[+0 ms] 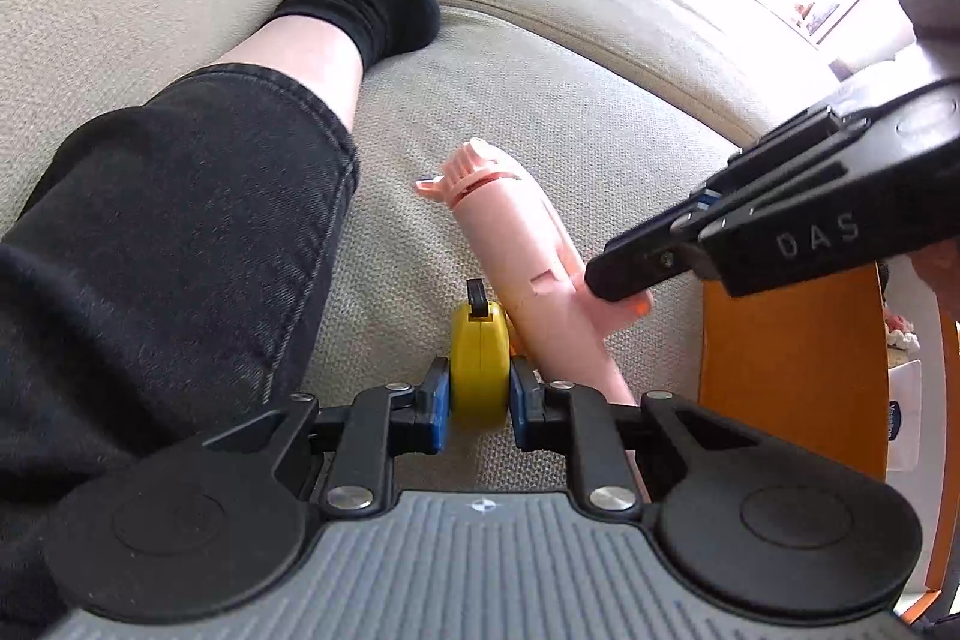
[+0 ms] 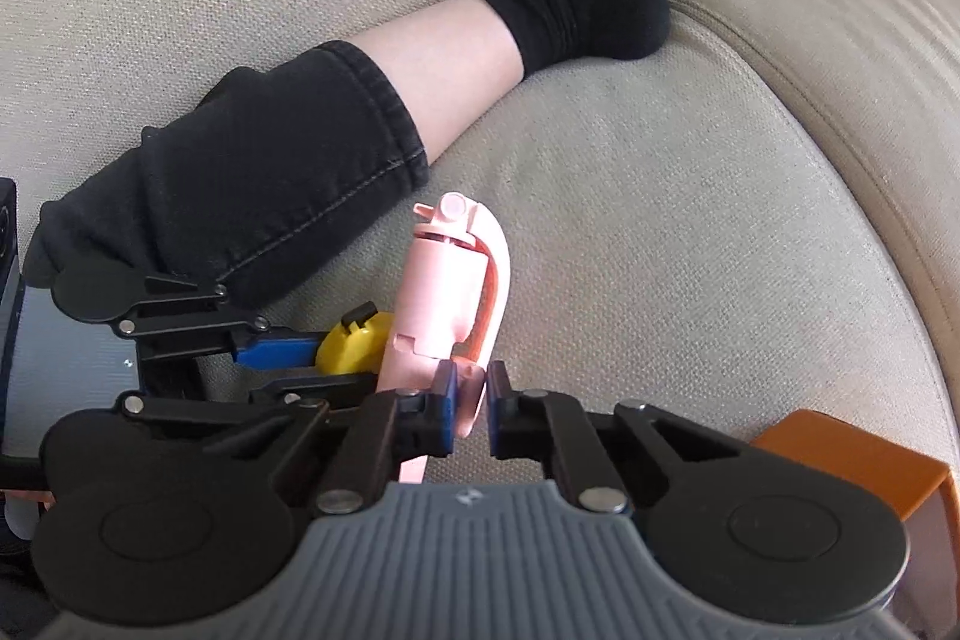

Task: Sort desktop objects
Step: 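Carry the selfie stick into the box with the right tool while the left tool carries the tape measure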

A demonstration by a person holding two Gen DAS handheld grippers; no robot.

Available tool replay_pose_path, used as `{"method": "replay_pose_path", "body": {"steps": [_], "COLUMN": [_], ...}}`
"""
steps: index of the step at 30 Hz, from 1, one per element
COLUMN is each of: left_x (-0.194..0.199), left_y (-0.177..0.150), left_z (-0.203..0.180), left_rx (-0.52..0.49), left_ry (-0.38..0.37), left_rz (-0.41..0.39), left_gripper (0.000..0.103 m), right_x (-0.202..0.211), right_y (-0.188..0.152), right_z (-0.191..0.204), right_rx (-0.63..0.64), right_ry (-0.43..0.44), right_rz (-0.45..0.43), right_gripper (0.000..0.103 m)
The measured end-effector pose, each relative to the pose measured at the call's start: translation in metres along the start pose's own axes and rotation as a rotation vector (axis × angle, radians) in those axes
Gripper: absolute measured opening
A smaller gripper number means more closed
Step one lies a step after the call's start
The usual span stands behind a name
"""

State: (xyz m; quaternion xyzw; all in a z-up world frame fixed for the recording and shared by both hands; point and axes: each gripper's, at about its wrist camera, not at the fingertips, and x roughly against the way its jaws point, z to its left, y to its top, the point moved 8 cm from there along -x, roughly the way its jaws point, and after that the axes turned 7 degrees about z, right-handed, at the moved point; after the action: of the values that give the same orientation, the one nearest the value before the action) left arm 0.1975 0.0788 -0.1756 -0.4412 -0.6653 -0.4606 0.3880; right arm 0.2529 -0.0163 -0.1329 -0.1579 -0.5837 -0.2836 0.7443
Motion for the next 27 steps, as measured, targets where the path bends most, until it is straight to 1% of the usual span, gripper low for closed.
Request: {"method": "replay_pose_path", "body": {"steps": [1,7,15,21,27], "left_x": [0.002,0.011,0.028,0.059,0.098], "left_y": [0.0,-0.007,-0.012,-0.021,-0.028], "left_z": [0.001,0.004,0.004,-0.007,-0.02], "left_rx": [0.004,0.008,-0.002,-0.028,-0.057], "left_ry": [-0.001,0.013,0.04,0.051,0.056], "left_rz": [-0.003,-0.008,-0.037,-0.093,-0.165], "left_gripper": [0.022,0.022,0.022,0.022,0.022], "right_x": [-0.002,-0.004,0.008,0.032,0.075], "right_y": [-0.001,0.004,-0.005,-0.017,-0.034], "right_z": [0.004,0.019,0.038,0.056,0.084], "right_rx": [0.003,0.044,0.117,0.154,0.235], "right_ry": [-0.001,-0.071,-0.161,-0.183,-0.212], "right_rz": [0.001,-0.049,-0.11,-0.174,-0.28], "right_gripper": [0.011,0.009,0.007,0.006,0.006]}}
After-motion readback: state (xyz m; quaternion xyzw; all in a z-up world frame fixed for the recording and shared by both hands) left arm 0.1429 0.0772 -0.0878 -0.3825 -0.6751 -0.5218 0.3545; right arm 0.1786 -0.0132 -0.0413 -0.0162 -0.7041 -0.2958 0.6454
